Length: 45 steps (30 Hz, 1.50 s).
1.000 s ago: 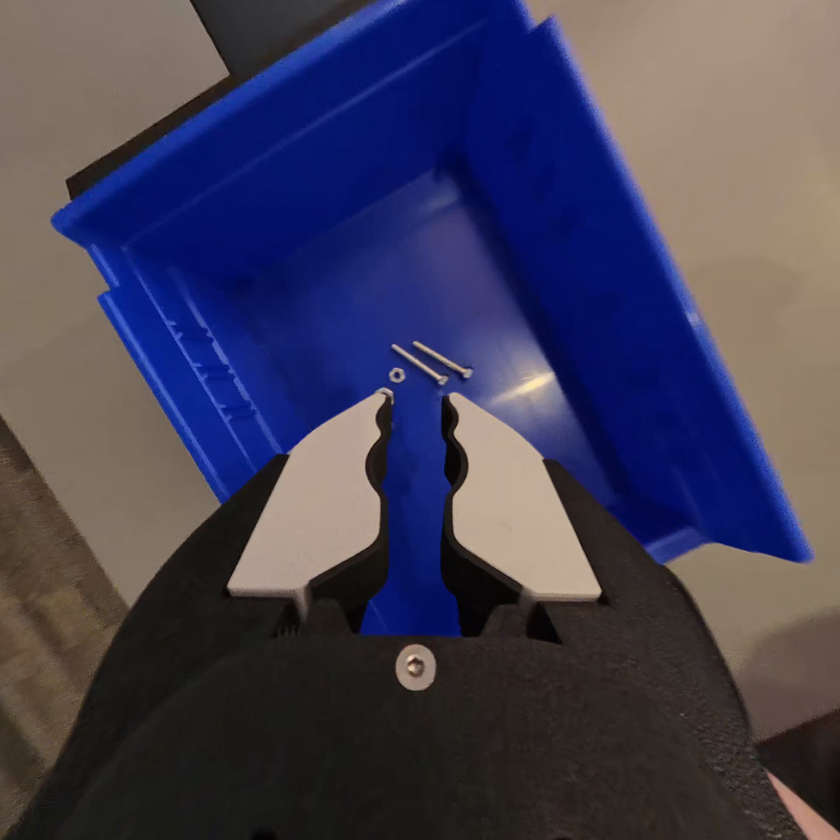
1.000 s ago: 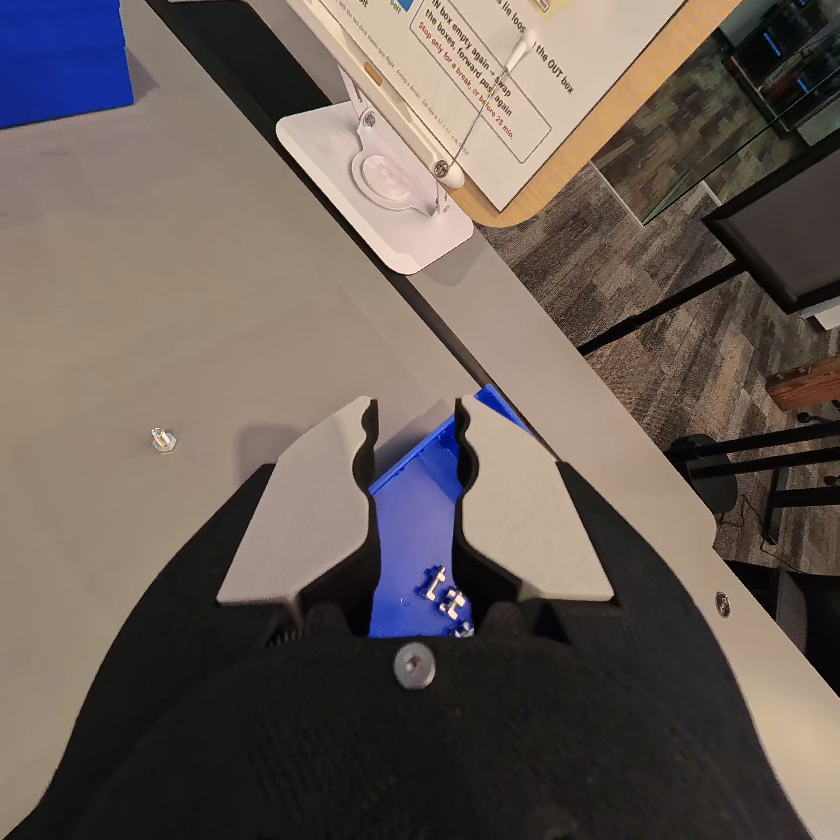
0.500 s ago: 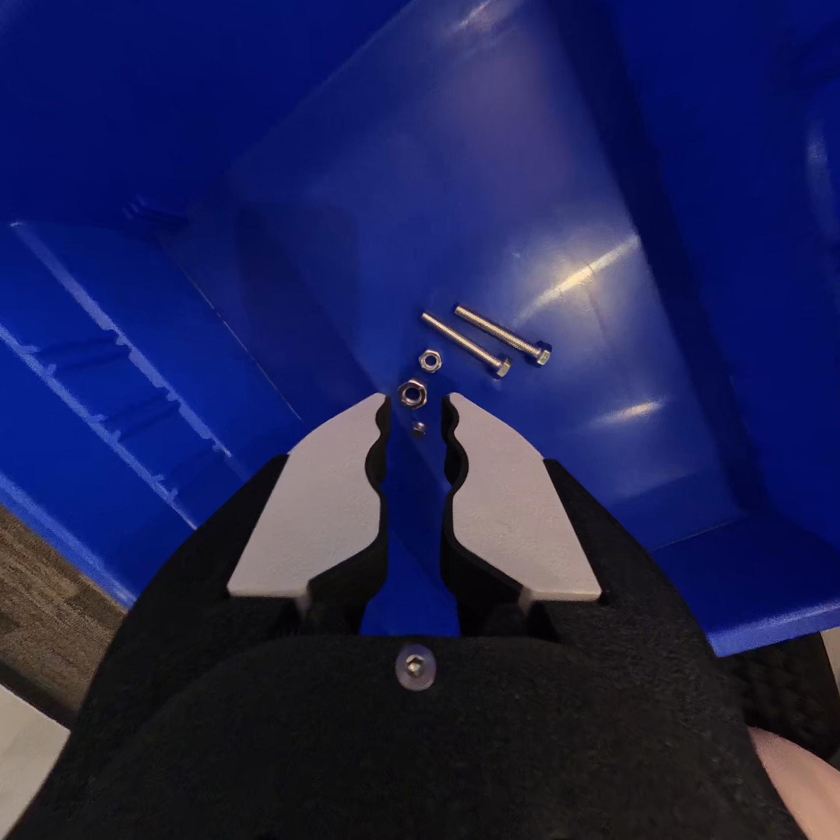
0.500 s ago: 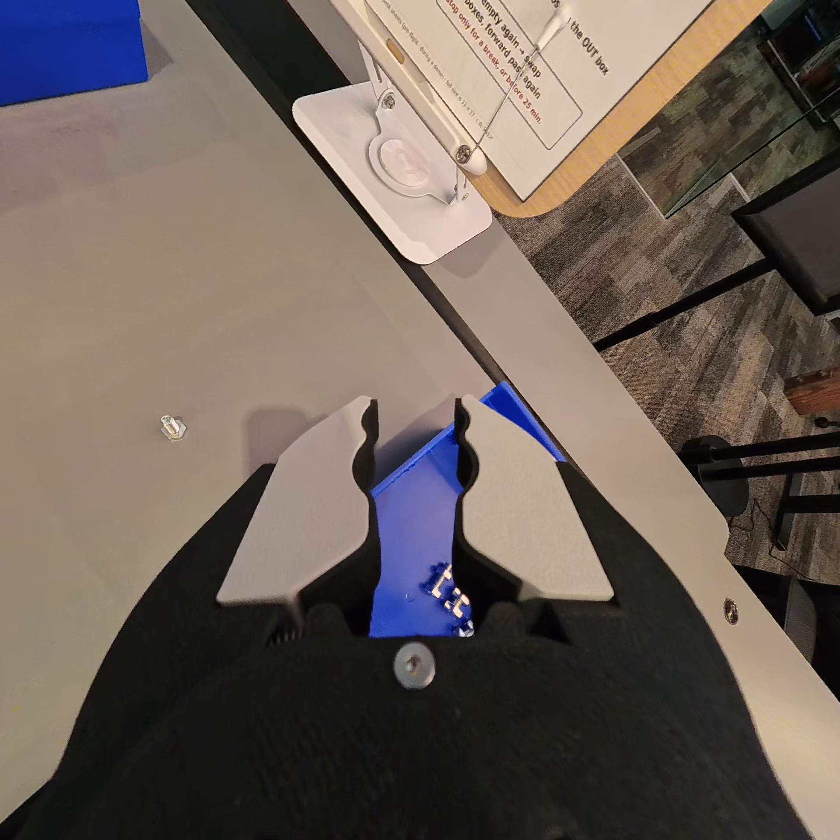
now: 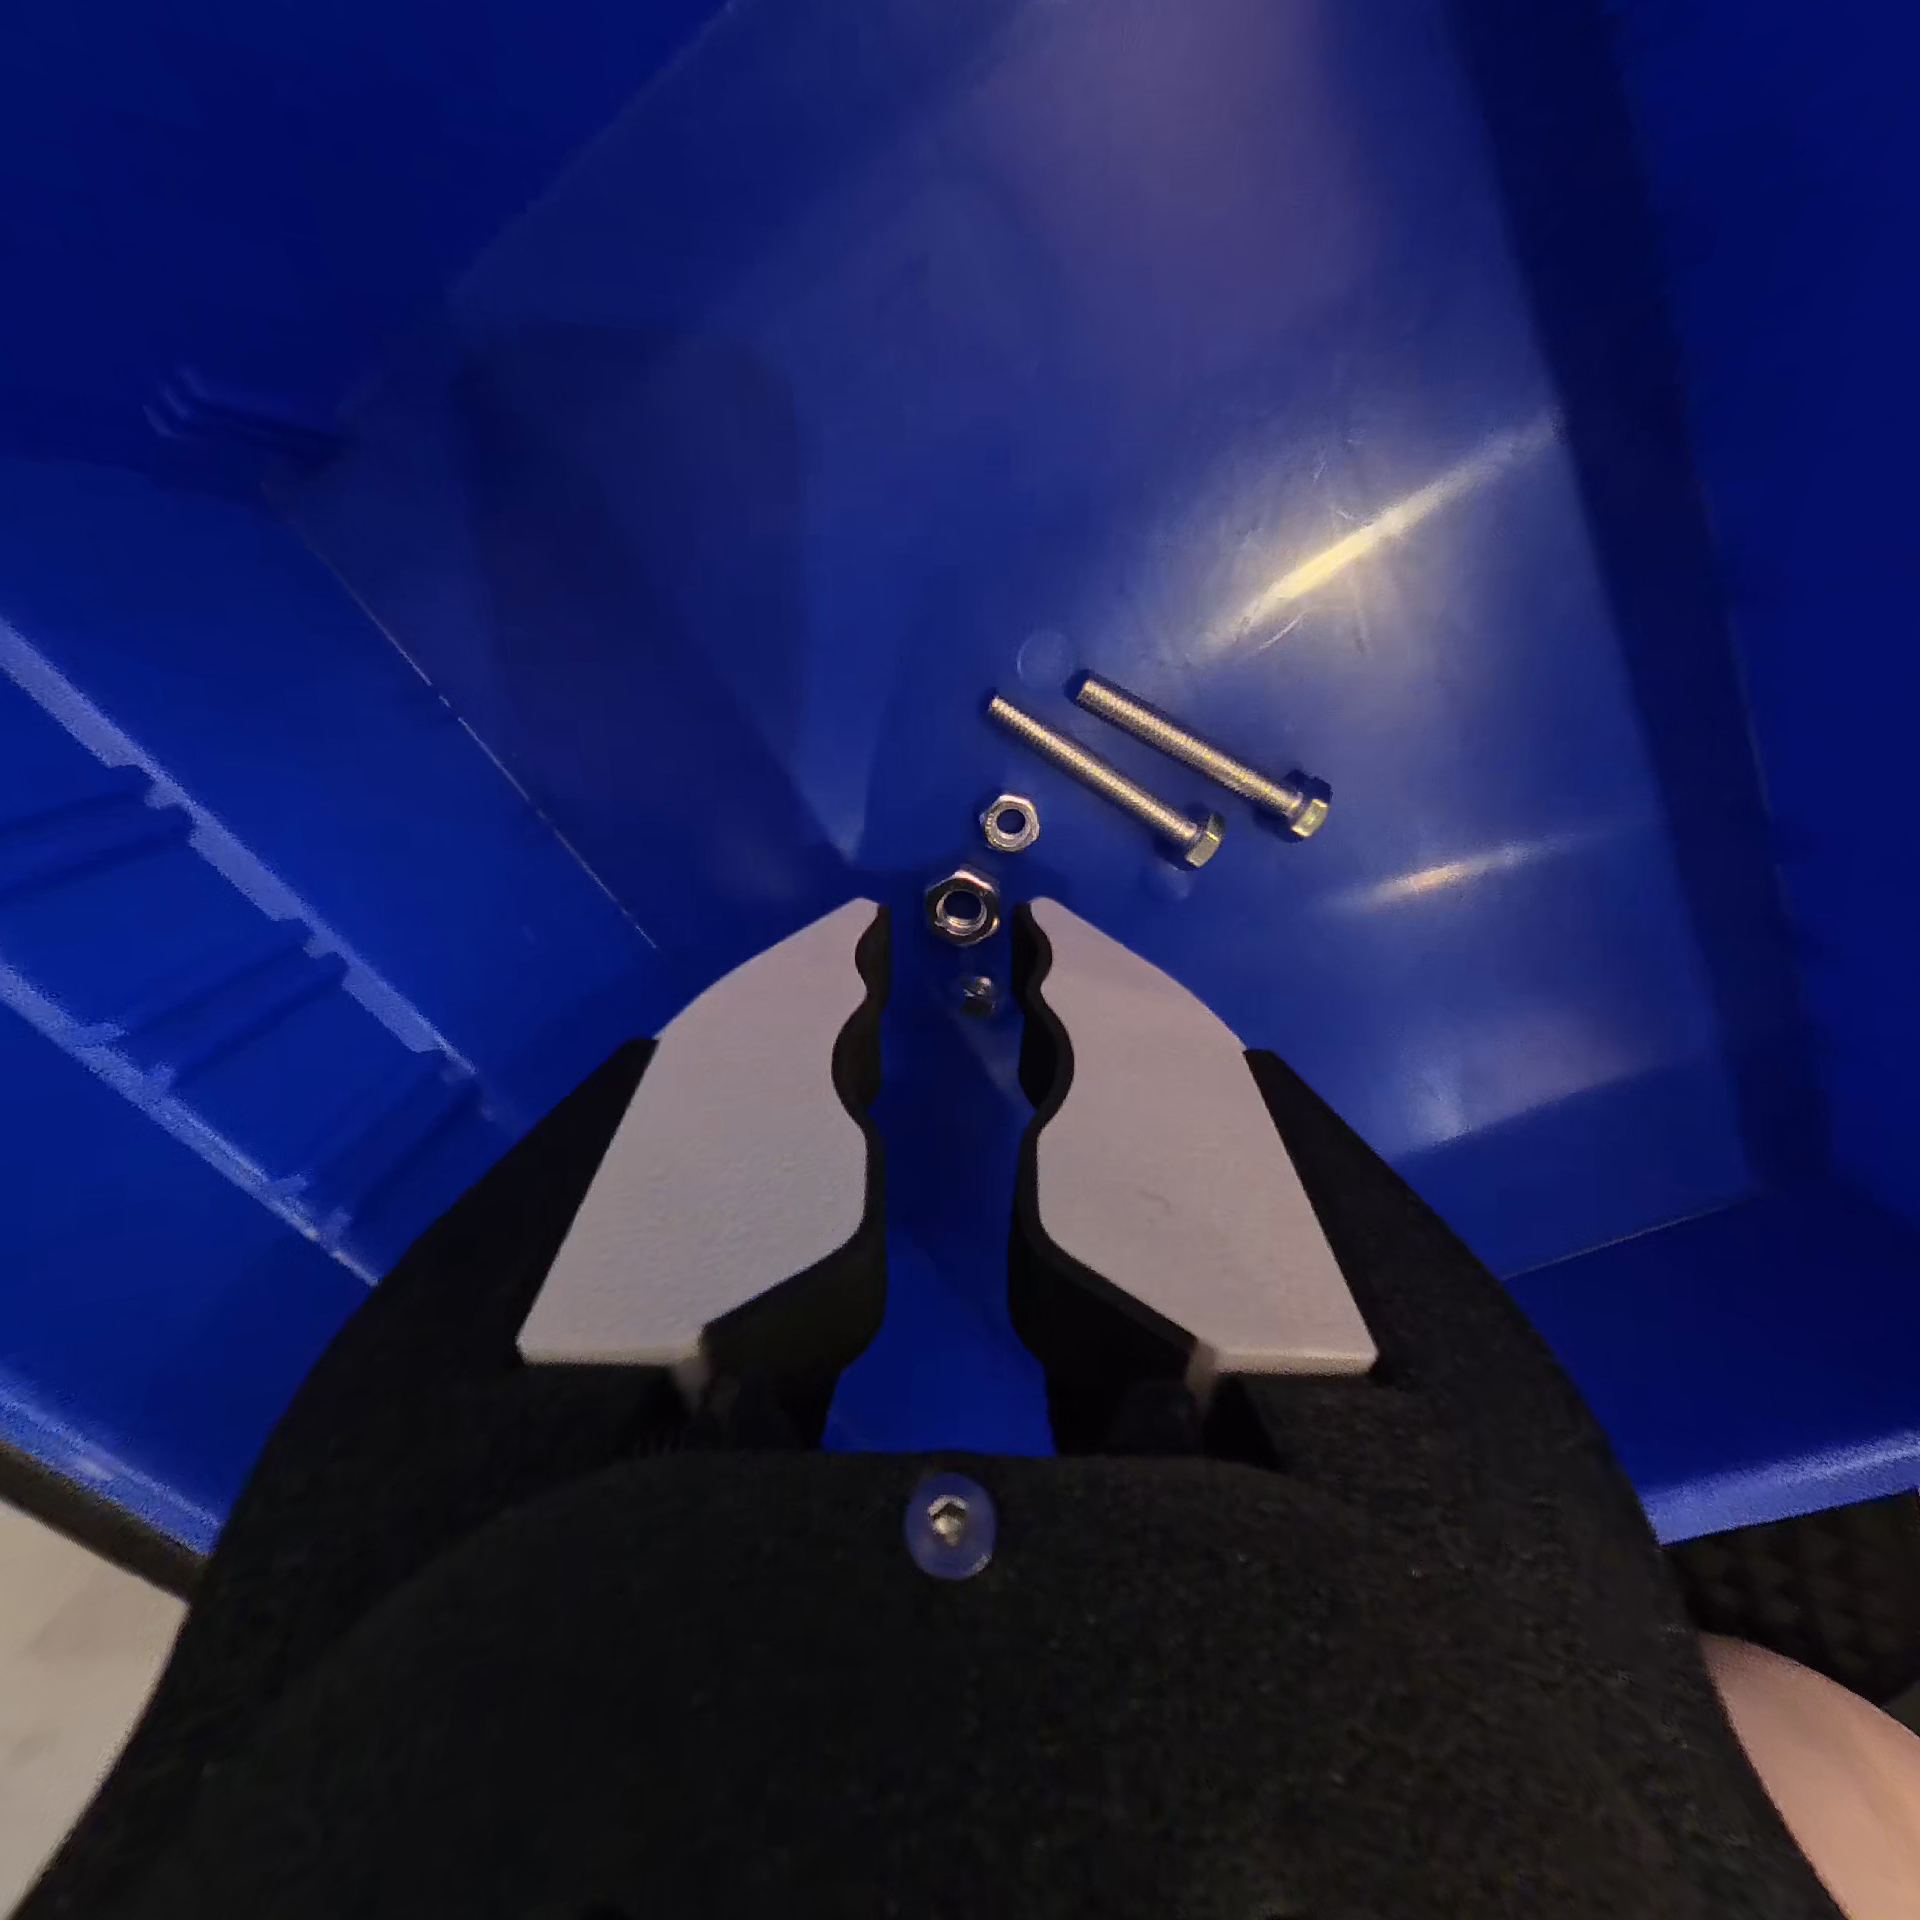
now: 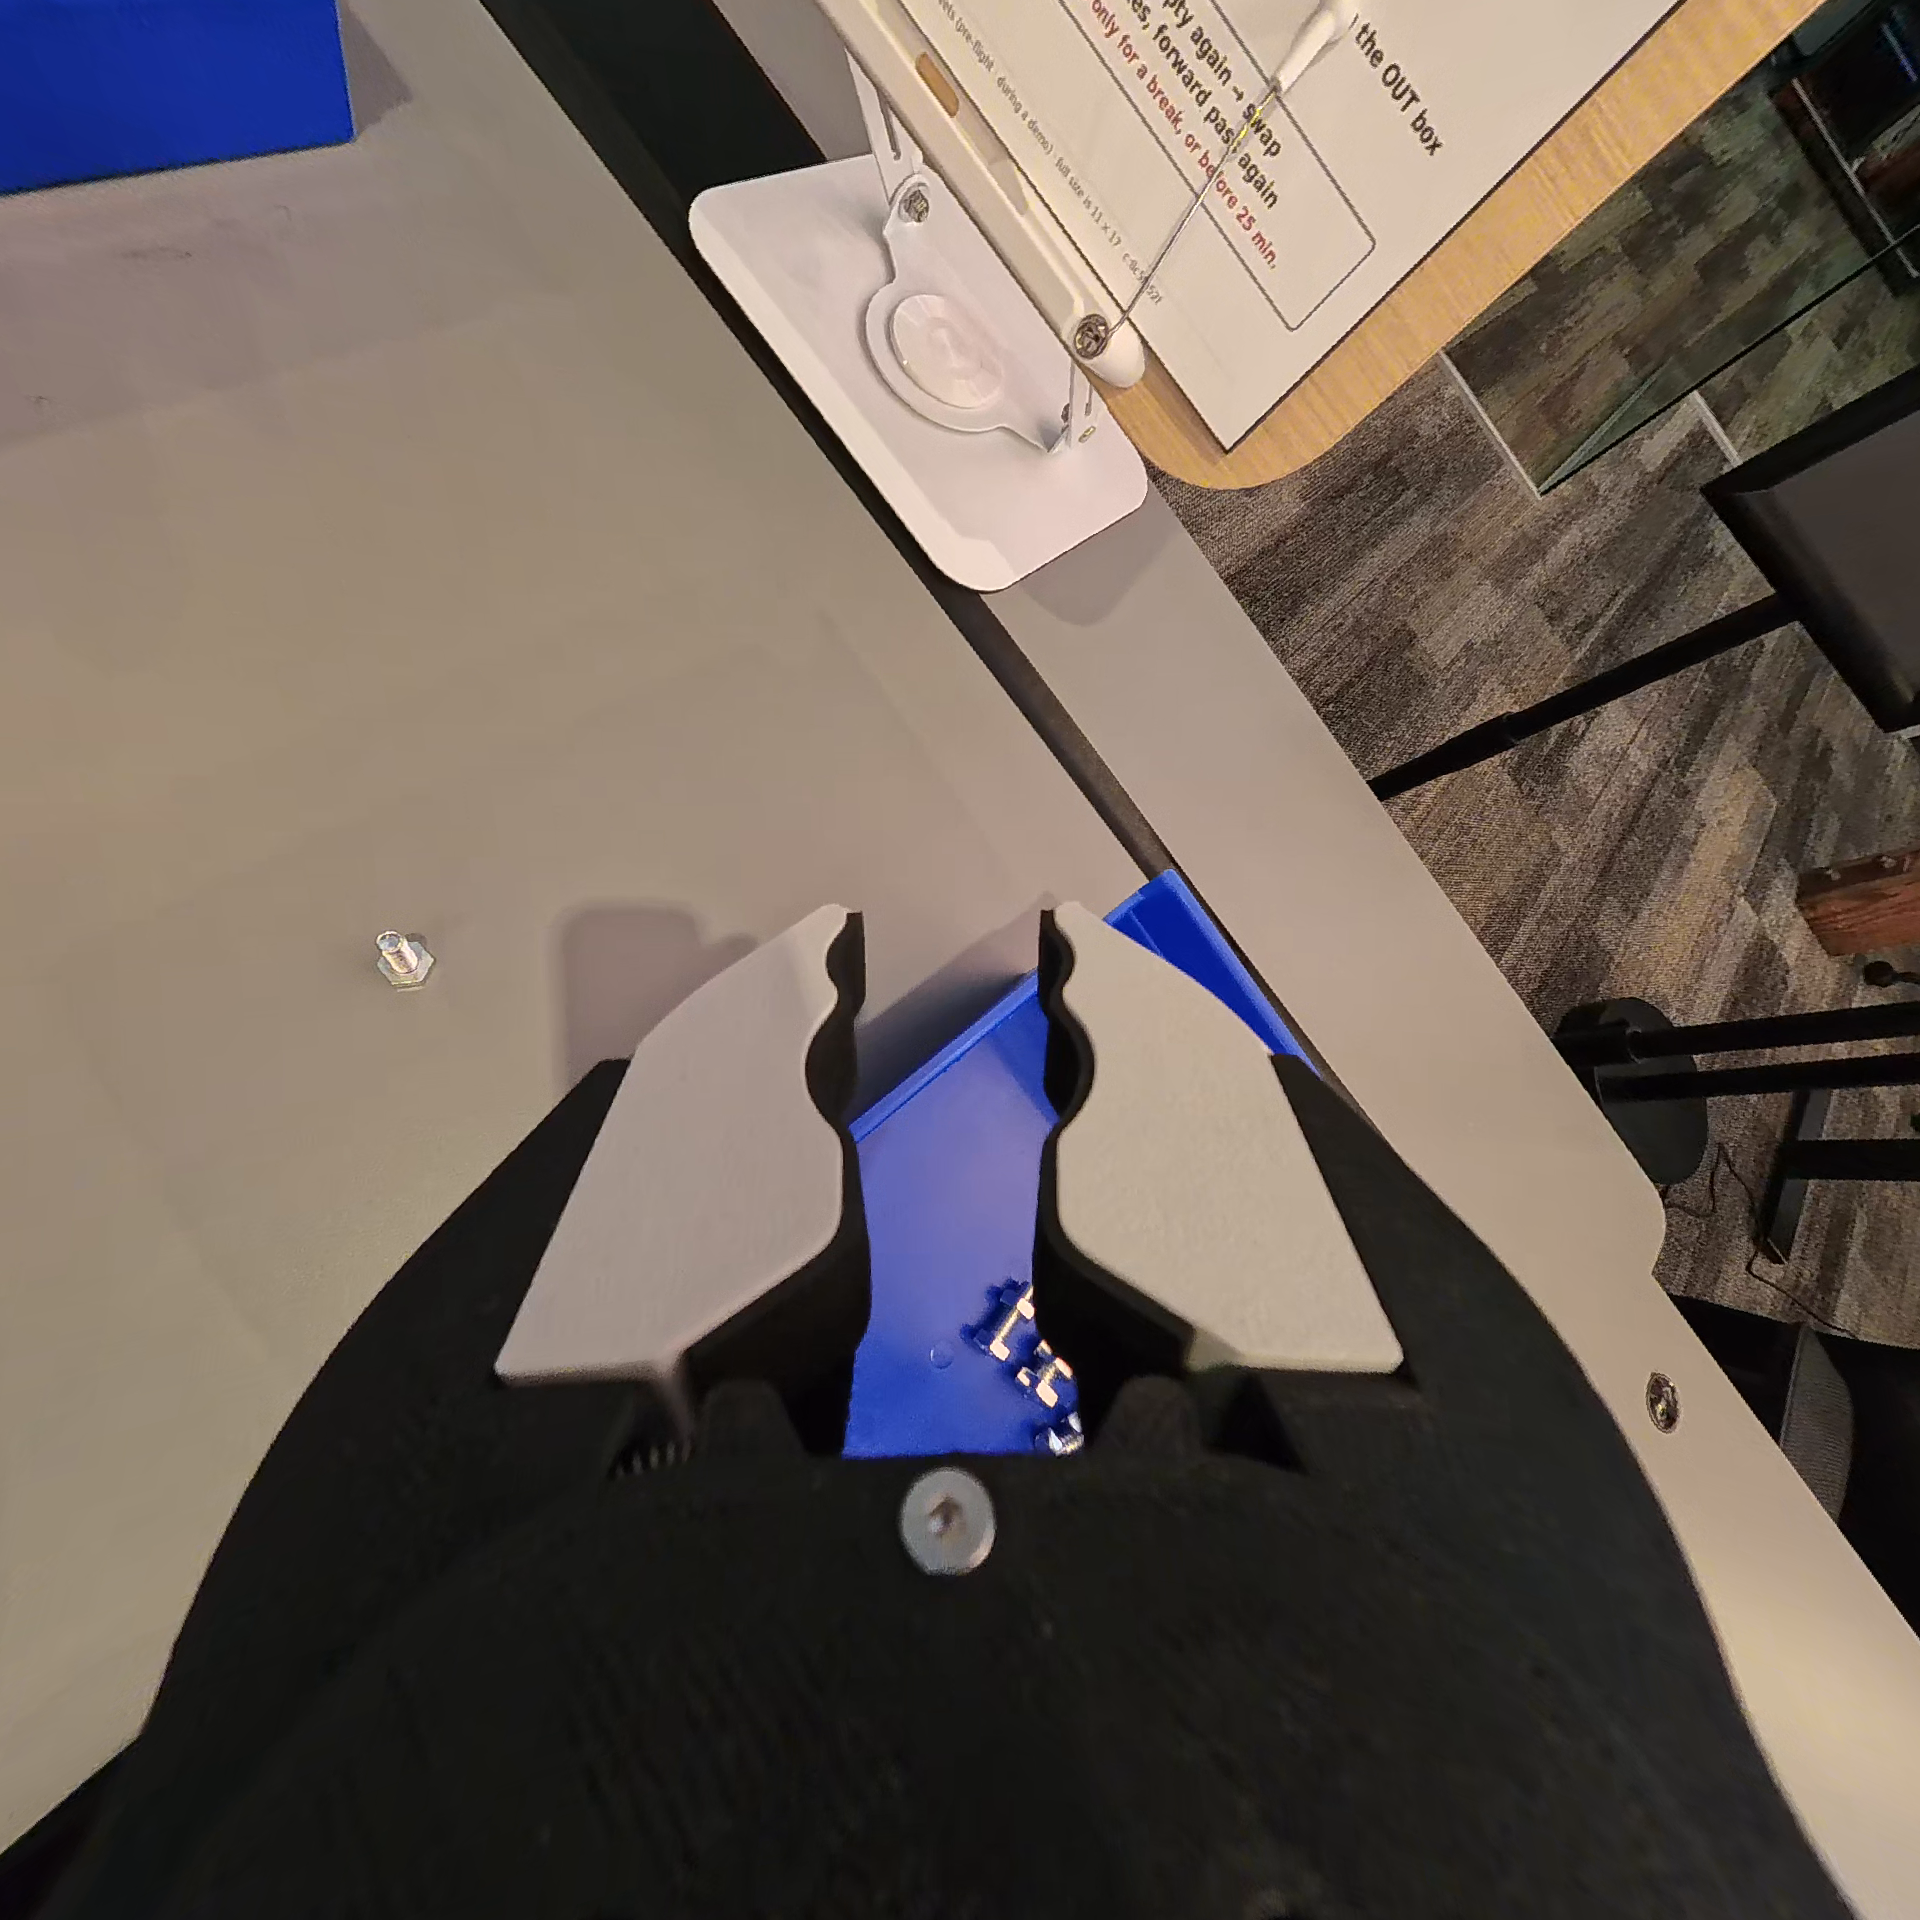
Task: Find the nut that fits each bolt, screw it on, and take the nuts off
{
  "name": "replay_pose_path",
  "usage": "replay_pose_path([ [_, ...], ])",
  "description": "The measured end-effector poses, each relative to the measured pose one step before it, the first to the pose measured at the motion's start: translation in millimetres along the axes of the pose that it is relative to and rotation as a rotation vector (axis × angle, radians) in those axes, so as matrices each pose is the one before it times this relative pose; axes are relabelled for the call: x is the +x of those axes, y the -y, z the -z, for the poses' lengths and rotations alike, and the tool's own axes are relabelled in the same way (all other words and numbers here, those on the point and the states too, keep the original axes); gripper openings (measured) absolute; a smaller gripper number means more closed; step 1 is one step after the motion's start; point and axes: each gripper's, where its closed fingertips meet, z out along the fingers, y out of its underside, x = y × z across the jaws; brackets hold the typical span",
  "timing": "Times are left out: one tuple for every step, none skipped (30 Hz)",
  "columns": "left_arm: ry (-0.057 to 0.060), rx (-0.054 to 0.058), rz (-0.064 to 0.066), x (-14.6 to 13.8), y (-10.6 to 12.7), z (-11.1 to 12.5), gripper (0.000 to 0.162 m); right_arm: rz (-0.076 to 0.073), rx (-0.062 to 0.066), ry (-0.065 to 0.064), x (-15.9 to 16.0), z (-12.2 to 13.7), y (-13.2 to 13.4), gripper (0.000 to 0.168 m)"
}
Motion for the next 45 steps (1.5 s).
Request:
replay_pose_path([
  [-0.0007,-0.0082,0.0019,0.0,-1.04,-0.74,0.022,0.0006,-0.0008,-0.0004,0.1,0.06,-0.11,0.033],
  [0.0055,-0.0043,0.0059,-0.93,-0.44,-0.35,0.022,0.0005,-0.0005,-0.0003,-0.05,0.07,-0.02,0.033],
  [0.001,-0.0009,0.0098,-0.57,0.27,-0.06,0.022,0.0009,-0.0004,0.0013,-0.36,-0.02,0.14,0.033],
  [-0.0035,0.0015,0.0054,0.28,0.37,0.14,0.022,0.002,-0.001,0.0023,-0.49,-0.1,-0.07,0.033],
  [-0.0044,0.0008,0.0018,0.44,-0.04,-0.06,0.022,0.0027,-0.0023,0.0011,-0.54,-0.24,-0.17,0.033],
  [-0.0026,-0.0027,0.001,0.12,-0.45,-0.22,0.022,0.0026,-0.0038,-0.0002,-0.23,-0.3,-0.45,0.033],
  [0.0022,-0.0029,0.0021,-0.59,-0.59,-0.4,0.022,0.0018,-0.0045,0.0,-0.17,-0.38,-0.49,0.033],
  [0.0002,-0.0043,0.0026,-0.2,-0.51,-0.42,0.022,0.0009,-0.0041,-0.001,-0.05,-0.37,-0.51,0.033],
  [0.0016,-0.0046,-0.0004,0.03,-0.21,-0.5,0.022,0.0006,-0.0021,-0.0041,0.51,-0.19,-0.21,0.033],
  [0.0029,-0.0051,-0.0026,0.2,-0.36,-0.51,0.022,0.0007,0.0003,-0.0039,0.48,-0.03,0.25,0.033],
  [0.0023,-0.0057,-0.0022,0.04,-0.34,-0.5,0.022,0.0005,0.0014,0.0013,-0.36,0.14,0.25,0.033],
  [-0.002,-0.0002,-0.0006,0.61,0.52,0.0,0.021,0.0007,0.0004,0.0039,-0.67,0.1,0.21,0.033],
  [0.0024,0.0028,-0.001,-0.24,0.92,-0.03,0.021,0.0015,-0.0017,0.0011,-0.33,0.12,-0.19,0.033],
  [-0.0002,0.0015,0.0011,0.04,0.51,-0.03,0.02,0.0019,-0.003,-0.0009,0.18,0.09,-0.52,0.033],
  [-0.0038,0.0,0.0012,0.45,0.03,-0.01,0.019,0.0011,-0.0031,0.0005,-0.08,0.09,-0.53,0.033],
  [-0.003,0.0005,-0.0005,0.36,0.06,-0.14,0.019,0.0,-0.0024,0.0018,-0.17,-0.01,-0.63,0.033],
  [-0.0037,0.001,-0.0016,0.63,0.05,-0.05,0.018,-0.0004,-0.0013,0.0005,0.05,0.03,-0.36,0.033],
  [-0.0066,0.0001,-0.0024,1.1,-0.12,-0.07,0.016,-0.0006,-0.0002,-0.0005,0.32,0.11,-0.15,0.033],
  [-0.0022,-0.0005,-0.003,0.66,-0.09,-0.03,0.015,-0.0007,0.0005,0.0001,0.14,0.17,0.05,0.033],
  [0.0011,0.0005,-0.0008,-0.07,0.04,0.07,0.014,-0.0001,0.0007,0.0008,-0.14,0.09,0.13,0.033],
  [0.0,0.0002,0.0,0.04,-0.06,-0.01,0.014,0.0007,0.0004,0.0002,-0.07,0.17,0.08,0.033],
  [0.0,-0.0004,0.0005,0.04,-0.06,0.03,0.014,0.0005,-0.0003,-0.0003,-0.06,0.05,0.01,0.033],
  [0.0004,-0.0004,-0.0011,0.0,-0.09,0.04,0.014,0.0002,-0.0009,0.0005,-0.21,-0.07,-0.04,0.033],
  [0.0005,-0.0011,-0.0024,0.14,-0.4,0.02,0.014,0.0008,-0.0012,0.0011,-0.29,-0.11,-0.14,0.033],
  [0.0005,-0.0027,-0.0036,0.05,-0.61,0.14,0.014,0.0011,-0.002,0.0012,-0.31,-0.22,-0.22,0.033],
  [0.0003,-0.002,-0.0049,0.12,-0.75,0.4,0.014,0.0011,-0.0029,0.0006,-0.24,-0.36,-0.44,0.033],
  [0.0024,0.0025,-0.0036,0.01,-0.32,1.61,0.014,0.0011,-0.003,0.0001,-0.13,-0.29,-0.38,0.033],
  [0.0019,0.0056,0.0011,0.18,-0.18,3.31,0.014,0.0009,-0.0025,0.0002,-0.16,-0.32,-0.31,0.033],
  [0.0039,0.0113,0.0019,0.25,0.66,5.13,0.014,0.0005,-0.0014,-0.0004,-0.02,-0.3,-0.18,0.033],
  [0.0057,0.0213,0.0039,0.75,1.91,7.02,0.014,0.0,-0.0005,-0.001,0.09,-0.1,0.11,0.033],
  [0.0021,0.0154,0.0027,2.22,1.13,8.15,0.014,-0.0001,0.0,0.0001,-0.11,-0.2,0.1,0.033],
  [0.0201,0.0168,-0.0037,1.01,1.26,9.76,0.014,0.0004,-0.0006,0.0009,-0.18,-0.16,0.02,0.033],
  [0.0368,0.0191,-0.0025,-0.2,1.39,11.83,0.014,0.001,-0.0017,-0.0004,-0.03,-0.31,-0.14,0.033],
  [0.0372,0.0267,0.0031,0.64,2.36,14.33,0.014,0.001,-0.0024,-0.001,-0.07,-0.26,-0.32,0.033],
  [0.027,0.0415,0.0023,3.15,4.64,16.52,0.014,0.0007,-0.0025,0.0001,-0.16,-0.32,-0.31,0.033],
  [0.0097,0.0634,-0.0093,7.6,8.25,17.97,0.014,0.0013,-0.0018,-0.0008,0.01,-0.17,-0.11,0.033],
  [-0.0113,0.0853,-0.0257,12.48,12.54,18.39,0.014,0.0023,0.0008,-0.0049,0.71,0.04,0.22,0.033],
  [-0.0259,0.0984,-0.0387,16.16,16.31,16.72,0.014,0.0028,0.0045,-0.0087,1.4,0.45,0.86,0.032],
  [-0.045,0.0919,-0.0468,19.54,17.33,12.61,0.014,0.0004,0.0066,-0.0073,1.38,0.86,0.97,0.032],
  [-0.0705,0.0658,-0.0503,23.05,14.4,7.05,0.013,-0.0035,0.0067,-0.0015,0.68,1.11,0.82,0.032],
  [-0.0799,0.0354,-0.0554,23.44,10.72,2.08,0.014,-0.0039,0.005,0.0026,0.18,1.04,0.3,0.032],
  [-0.0587,0.0147,-0.0552,19.29,7.76,-2.01,0.014,-0.0013,0.0014,0.002,0.04,0.98,-0.36,0.032],
  [-0.0292,0.0009,-0.0462,13.43,6.24,-4.53,0.014,0.0008,-0.002,0.0,0.33,0.93,-0.9,0.032],
  [-0.0197,-0.0017,-0.0374,10.77,6.81,-6.88,0.014,0.0009,-0.0031,0.001,0.19,0.81,-1.14,0.032],
  [-0.0219,-0.0037,-0.0345,10.03,6.68,-9.07,0.014,-0.0004,-0.0024,0.0035,-0.04,0.66,-1.09,0.032],
])
